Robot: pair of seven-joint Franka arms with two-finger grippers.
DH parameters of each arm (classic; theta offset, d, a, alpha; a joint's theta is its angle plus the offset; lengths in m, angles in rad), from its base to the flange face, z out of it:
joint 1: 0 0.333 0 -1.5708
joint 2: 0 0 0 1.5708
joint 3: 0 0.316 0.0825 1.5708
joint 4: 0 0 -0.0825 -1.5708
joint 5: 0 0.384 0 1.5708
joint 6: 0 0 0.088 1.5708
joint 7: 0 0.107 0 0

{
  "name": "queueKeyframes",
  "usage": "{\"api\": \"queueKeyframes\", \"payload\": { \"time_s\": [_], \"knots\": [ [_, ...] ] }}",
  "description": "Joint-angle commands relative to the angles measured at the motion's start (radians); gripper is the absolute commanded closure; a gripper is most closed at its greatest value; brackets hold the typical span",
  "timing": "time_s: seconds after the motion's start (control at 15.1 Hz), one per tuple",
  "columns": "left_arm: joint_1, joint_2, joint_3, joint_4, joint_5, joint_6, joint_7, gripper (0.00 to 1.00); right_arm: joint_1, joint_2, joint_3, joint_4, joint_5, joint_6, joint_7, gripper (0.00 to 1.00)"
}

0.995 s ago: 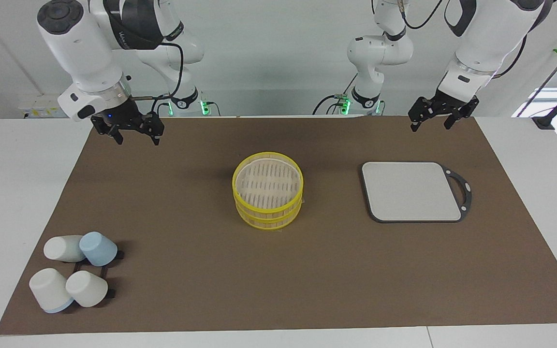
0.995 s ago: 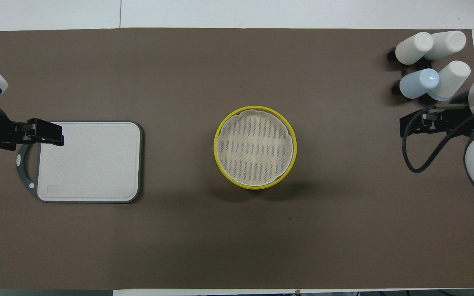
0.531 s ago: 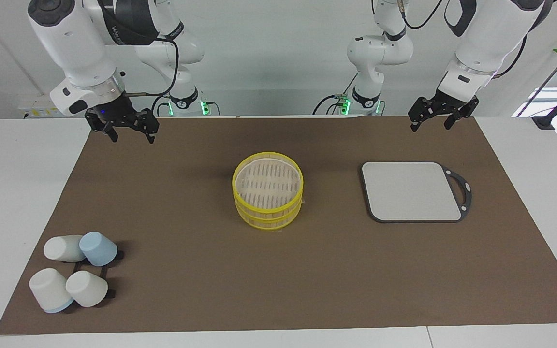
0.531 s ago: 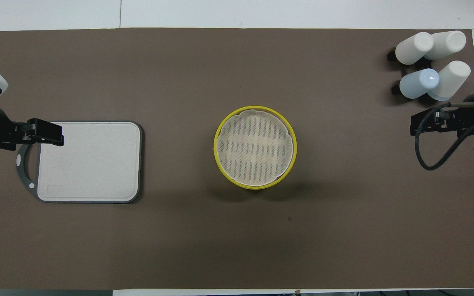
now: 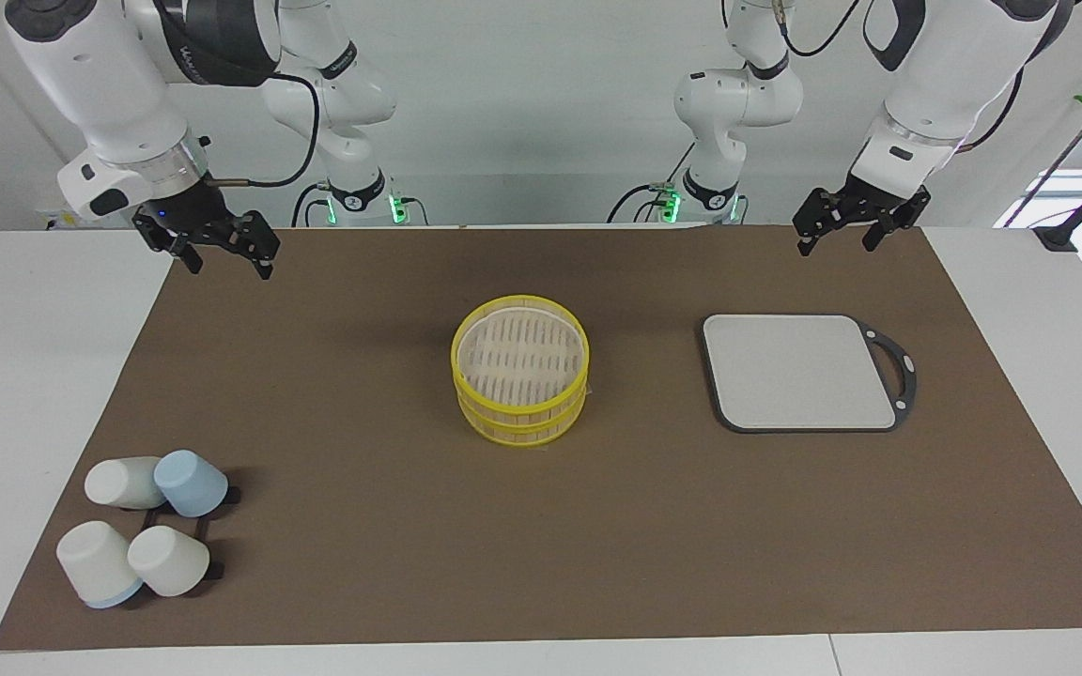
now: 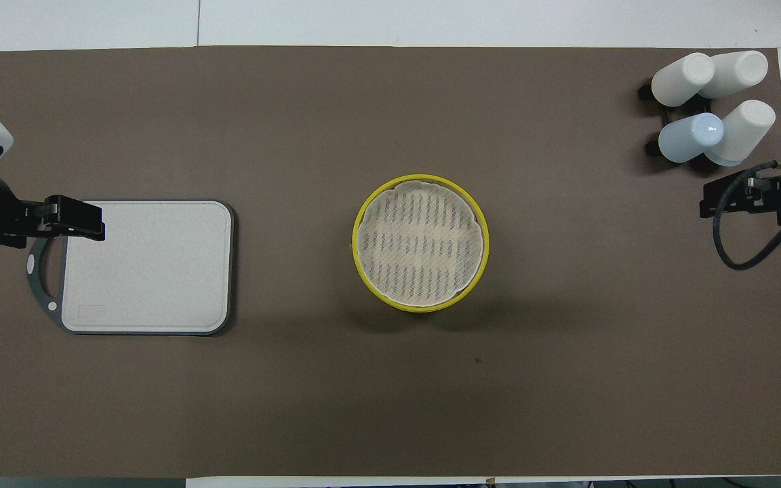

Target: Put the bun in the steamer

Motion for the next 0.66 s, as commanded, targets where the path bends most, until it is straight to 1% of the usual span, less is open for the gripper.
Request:
{"api": "queueKeyframes", "payload": {
  "time_s": [0.0, 0.33, 0.6],
  "knots": [
    [0.015, -0.013, -0.005, -0.004, -0.01, -0.005, 0.016, 0.0, -0.018, -0.003, -0.007, 0.01, 0.019, -0.011, -0.025, 0.0],
    [0.015, -0.015, -0.005, -0.004, -0.011, -0.005, 0.016, 0.0, -0.018, -0.003, -0.066, 0.015, 0.056, -0.023, -0.028, 0.0],
    [0.015, -0.015, -0.006, -0.004, -0.01, -0.005, 0.016, 0.0, -0.016, -0.003, -0.067, 0.015, 0.056, -0.024, -0.028, 0.0]
  ]
}}
